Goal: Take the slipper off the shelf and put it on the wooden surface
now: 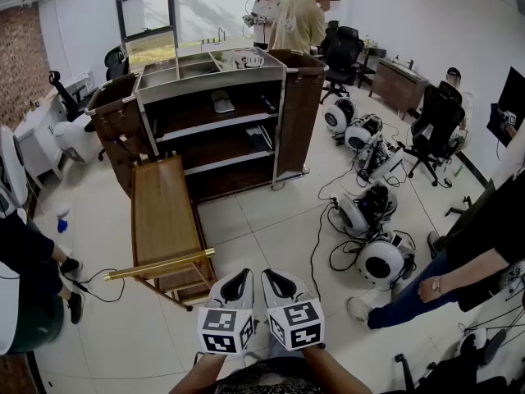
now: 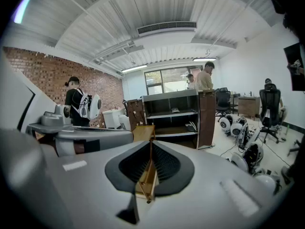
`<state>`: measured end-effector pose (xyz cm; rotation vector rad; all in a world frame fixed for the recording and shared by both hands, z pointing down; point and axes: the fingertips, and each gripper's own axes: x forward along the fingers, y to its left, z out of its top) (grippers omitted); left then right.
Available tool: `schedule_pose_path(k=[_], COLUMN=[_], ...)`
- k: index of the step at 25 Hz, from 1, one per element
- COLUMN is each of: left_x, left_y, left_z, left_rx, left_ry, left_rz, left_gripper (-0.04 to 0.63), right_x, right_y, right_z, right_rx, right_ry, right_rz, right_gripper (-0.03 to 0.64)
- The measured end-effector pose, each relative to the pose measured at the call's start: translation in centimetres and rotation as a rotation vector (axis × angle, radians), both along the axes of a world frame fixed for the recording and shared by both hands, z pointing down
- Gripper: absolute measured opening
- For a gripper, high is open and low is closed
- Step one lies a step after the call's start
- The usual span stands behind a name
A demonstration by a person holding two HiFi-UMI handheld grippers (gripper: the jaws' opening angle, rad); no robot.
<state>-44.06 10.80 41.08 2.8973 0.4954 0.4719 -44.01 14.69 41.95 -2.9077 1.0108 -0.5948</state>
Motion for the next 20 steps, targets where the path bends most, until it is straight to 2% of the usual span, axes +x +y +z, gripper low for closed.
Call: schedule_pose_path(k=[8, 20], left_x=[7.6, 21.9], left_y=[0.1, 1.3], left_z=[-0.3, -1.2], left_rx=[0.017, 0.035], left_ry=[0.027, 0.030], left_rz=[-0.012, -0.096], left_gripper=[0.005, 0.005], right_x=[8.0, 22.3], right_y=[0.6, 1.9], right_z=[-0.2, -1.1], right_rx=[0.026, 0.053], right_ry=[0.025, 0.032], right_rz=[0.008, -0.066], right_gripper=[0.000, 0.000])
